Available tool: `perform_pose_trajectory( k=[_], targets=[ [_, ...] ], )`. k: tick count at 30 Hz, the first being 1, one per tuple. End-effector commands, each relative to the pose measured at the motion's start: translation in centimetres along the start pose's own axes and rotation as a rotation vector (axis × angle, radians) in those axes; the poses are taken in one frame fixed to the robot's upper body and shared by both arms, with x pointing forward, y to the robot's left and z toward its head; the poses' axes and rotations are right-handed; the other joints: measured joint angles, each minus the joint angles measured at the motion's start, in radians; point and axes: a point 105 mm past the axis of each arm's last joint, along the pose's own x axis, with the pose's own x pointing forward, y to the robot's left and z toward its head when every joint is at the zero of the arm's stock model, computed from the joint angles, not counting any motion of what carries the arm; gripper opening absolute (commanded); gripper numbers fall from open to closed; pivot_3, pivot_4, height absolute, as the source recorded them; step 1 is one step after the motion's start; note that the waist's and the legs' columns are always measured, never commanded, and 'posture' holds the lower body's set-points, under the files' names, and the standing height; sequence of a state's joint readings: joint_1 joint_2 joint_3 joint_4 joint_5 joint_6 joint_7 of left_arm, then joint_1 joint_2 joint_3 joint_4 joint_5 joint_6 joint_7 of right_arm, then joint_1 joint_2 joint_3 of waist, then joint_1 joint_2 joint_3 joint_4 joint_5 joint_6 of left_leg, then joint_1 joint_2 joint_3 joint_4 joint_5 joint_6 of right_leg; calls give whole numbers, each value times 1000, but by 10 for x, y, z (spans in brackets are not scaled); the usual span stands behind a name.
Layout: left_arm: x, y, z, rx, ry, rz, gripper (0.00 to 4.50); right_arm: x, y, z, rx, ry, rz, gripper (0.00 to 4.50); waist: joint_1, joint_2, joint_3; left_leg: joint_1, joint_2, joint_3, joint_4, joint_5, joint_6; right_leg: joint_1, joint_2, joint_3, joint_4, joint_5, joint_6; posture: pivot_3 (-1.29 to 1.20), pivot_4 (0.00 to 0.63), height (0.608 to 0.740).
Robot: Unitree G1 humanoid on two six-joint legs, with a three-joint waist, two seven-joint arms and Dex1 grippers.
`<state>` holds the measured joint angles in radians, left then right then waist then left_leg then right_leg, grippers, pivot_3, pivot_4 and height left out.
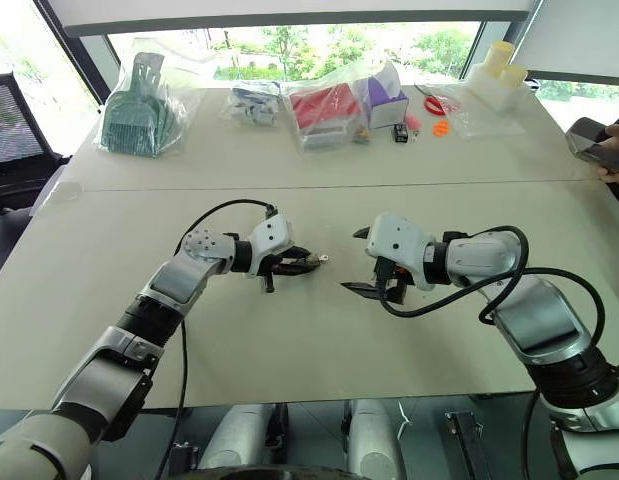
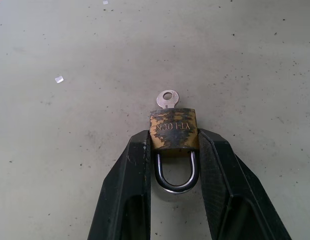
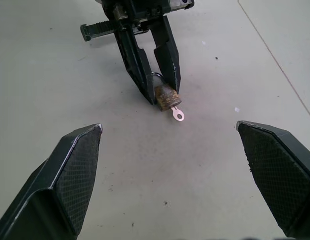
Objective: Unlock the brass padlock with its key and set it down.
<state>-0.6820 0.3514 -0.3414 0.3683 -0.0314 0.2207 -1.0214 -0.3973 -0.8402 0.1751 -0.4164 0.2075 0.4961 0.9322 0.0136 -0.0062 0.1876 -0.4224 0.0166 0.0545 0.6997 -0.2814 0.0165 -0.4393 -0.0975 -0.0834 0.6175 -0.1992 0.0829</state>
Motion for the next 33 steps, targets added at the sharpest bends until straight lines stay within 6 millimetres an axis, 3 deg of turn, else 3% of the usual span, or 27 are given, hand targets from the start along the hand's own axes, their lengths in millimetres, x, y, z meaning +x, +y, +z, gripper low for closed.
perform_pose_trajectory(
  k=[1, 5, 9, 21, 24, 30, 31, 33],
  targets=[
    [-14, 16, 14, 29, -37, 14, 715, 9, -9, 13, -201, -24, -95, 4500, -1, 0, 0, 0, 0, 0, 0, 0, 0, 0, 0, 0, 0, 0, 0, 0, 150, 740],
    [-35, 26, 42, 69, -106, -46, 715, 23, -21, 15, -437, -17, -217, 4500, -1, 0, 0, 0, 0, 1, 0, 0, 0, -1, 0, 0, 1, 0, 0, 0, 150, 740],
    [-54, 30, 53, 86, -114, -121, 715, 39, -24, 22, -631, -51, -287, 4500, 0, 0, 0, -1, 0, 1, 0, 0, 0, -2, 0, 0, 1, 0, 0, 0, 150, 740],
    [-61, 33, 57, 97, -119, -145, 715, 62, -21, 31, -777, -105, -318, 4500, -2, 0, 0, -1, 0, 4, 0, 0, -1, -1, 0, 0, 0, 0, 1, 0, 150, 740],
    [-61, 33, 58, 102, -120, -142, 715, 62, -21, 31, -776, -105, -315, 3641, -2, 0, 0, -1, 0, 4, 0, 0, -1, -1, 0, 0, 0, 0, 1, 0, 150, 740],
    [-61, 31, 58, 115, -118, -147, 715, 65, -22, 32, -788, -110, -308, 393, -2, 0, 0, -1, 0, 4, 0, 0, -1, -1, 0, 0, 0, 0, 1, 0, 150, 740],
    [-61, 31, 58, 118, -117, -147, 715, 65, -22, 33, -791, -112, -306, 40, -2, 0, 0, -1, 0, 4, 0, 0, -1, -1, 0, 0, 0, 0, 1, 0, 150, 740],
    [-61, 31, 58, 126, -114, -147, 715, 66, -22, 34, -795, -117, -298, 40, -3, 0, 0, -1, 0, 4, 0, 0, -1, -1, 0, 0, 1, 0, 1, 0, 150, 740]
  ],
)
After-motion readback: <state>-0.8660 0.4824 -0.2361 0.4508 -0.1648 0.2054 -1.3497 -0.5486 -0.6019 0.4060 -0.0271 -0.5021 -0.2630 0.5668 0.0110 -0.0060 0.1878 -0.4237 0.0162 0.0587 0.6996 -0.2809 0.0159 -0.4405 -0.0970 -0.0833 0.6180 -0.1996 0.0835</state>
